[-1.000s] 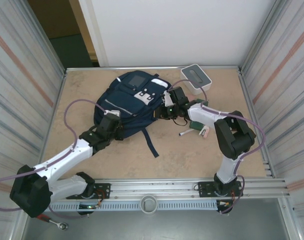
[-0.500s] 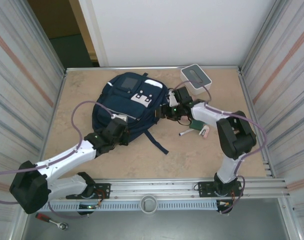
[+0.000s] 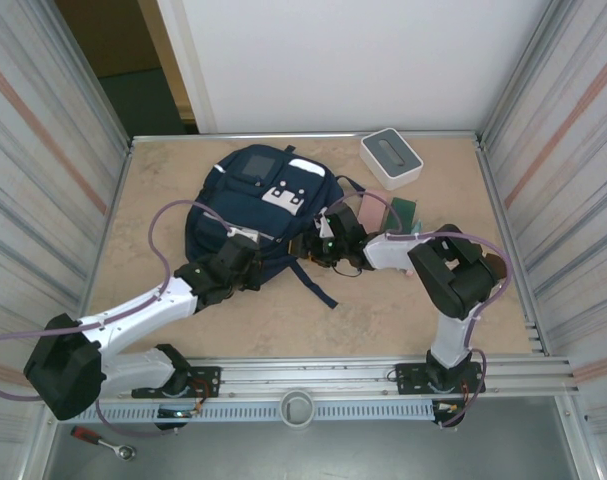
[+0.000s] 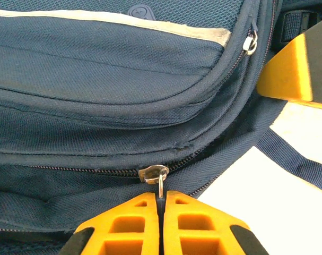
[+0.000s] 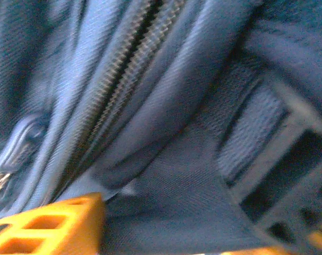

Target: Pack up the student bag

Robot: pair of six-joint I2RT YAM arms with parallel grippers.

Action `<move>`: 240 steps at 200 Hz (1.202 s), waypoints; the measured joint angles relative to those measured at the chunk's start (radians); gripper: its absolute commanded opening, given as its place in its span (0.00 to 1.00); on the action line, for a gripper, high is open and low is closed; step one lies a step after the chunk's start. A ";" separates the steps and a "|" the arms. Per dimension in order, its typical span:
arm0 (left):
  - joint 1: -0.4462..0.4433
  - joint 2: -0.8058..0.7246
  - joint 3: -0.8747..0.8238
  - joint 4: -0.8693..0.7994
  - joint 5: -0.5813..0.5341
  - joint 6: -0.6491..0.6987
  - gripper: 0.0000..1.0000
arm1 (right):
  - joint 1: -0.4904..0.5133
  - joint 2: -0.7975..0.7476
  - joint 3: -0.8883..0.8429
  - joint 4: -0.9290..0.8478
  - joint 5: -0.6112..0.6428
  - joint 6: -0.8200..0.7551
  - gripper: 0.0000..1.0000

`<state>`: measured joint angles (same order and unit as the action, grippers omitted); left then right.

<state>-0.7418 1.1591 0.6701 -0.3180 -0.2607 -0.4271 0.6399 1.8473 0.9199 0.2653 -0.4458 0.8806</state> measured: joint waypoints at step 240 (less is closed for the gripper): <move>0.272 -0.217 -0.070 0.007 0.251 0.026 0.00 | 0.349 -0.160 0.182 -0.241 0.459 -0.965 0.58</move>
<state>-0.4702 0.9417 0.6003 -0.3107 -0.0101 -0.4011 0.9890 1.6875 1.1019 0.0238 0.0128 -0.0841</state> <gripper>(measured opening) 0.060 0.588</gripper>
